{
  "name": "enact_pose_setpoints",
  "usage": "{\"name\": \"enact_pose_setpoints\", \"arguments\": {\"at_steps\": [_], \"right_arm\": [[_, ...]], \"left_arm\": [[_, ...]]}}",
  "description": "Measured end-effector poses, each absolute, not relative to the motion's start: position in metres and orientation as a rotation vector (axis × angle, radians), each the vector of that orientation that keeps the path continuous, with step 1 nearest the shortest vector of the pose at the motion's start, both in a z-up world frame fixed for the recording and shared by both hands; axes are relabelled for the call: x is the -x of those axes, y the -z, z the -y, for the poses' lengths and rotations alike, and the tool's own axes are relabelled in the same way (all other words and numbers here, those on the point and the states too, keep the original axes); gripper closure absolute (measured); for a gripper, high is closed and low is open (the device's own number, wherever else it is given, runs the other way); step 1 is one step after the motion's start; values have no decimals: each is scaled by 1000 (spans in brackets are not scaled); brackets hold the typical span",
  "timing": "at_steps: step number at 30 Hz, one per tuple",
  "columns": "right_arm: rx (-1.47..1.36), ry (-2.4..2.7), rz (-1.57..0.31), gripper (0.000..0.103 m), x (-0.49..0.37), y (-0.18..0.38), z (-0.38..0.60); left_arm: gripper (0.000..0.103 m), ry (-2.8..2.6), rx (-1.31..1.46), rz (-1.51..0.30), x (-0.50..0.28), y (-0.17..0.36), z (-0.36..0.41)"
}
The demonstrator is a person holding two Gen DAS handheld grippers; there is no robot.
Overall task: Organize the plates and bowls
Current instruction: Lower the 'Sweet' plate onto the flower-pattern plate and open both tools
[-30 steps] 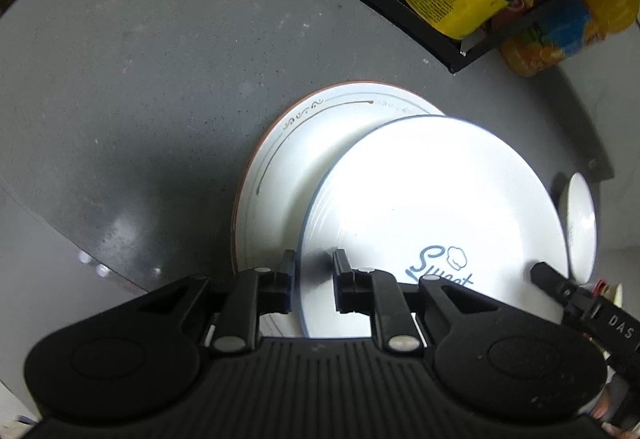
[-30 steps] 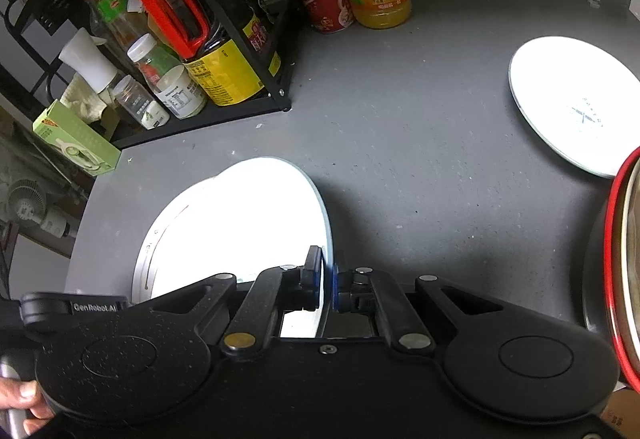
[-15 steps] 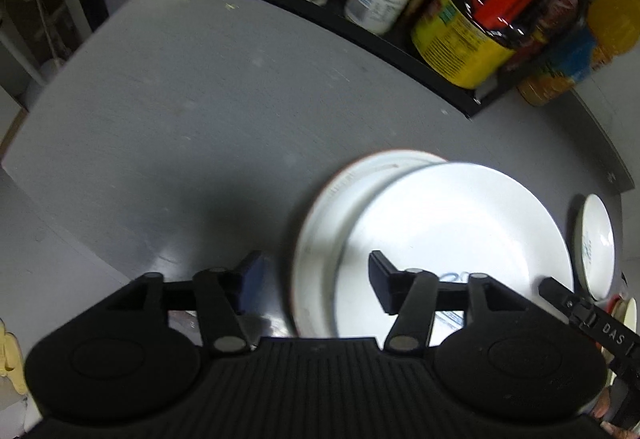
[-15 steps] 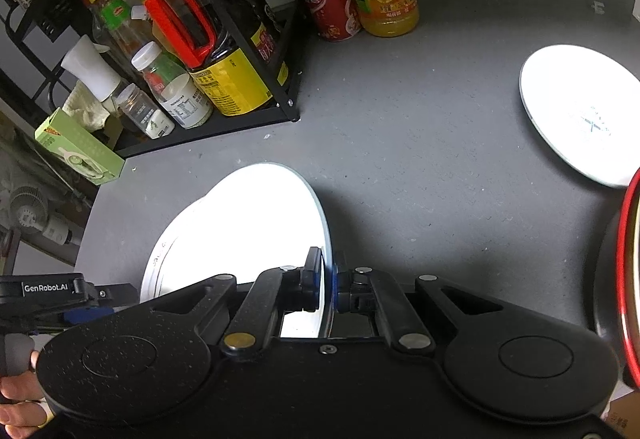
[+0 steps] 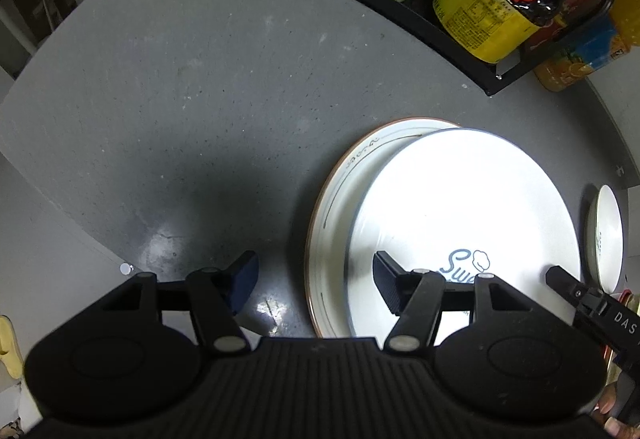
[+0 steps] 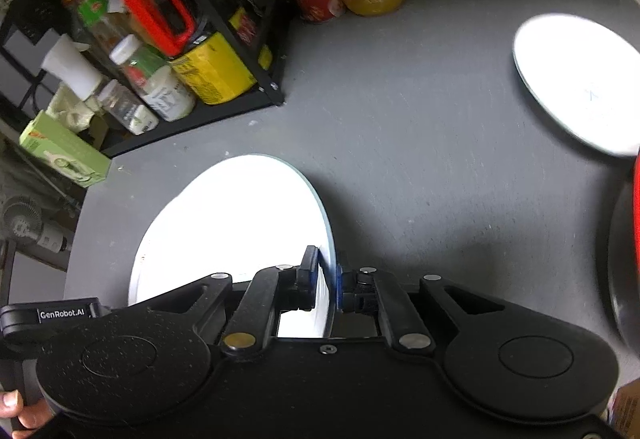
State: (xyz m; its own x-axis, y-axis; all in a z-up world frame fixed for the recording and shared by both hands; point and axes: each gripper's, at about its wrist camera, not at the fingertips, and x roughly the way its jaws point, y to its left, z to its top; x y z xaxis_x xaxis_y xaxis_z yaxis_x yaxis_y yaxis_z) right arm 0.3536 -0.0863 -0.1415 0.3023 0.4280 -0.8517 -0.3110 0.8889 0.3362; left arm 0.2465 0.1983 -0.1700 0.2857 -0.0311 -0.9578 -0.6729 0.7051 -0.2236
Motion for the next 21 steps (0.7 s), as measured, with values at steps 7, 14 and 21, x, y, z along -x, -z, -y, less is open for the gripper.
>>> {"name": "enact_pose_setpoints", "arguments": {"at_steps": [7, 14, 21], "right_arm": [[-90, -501, -1162, 91, -352, 149, 78], [-71, -512, -1180, 91, -349, 159, 69], [-32, -489, -1188, 81, -346, 152, 62]], "left_arm": [[53, -471, 686, -1199, -247, 174, -200], [52, -497, 685, -1181, -247, 172, -213], [52, -497, 702, -1183, -242, 171, -216]]}}
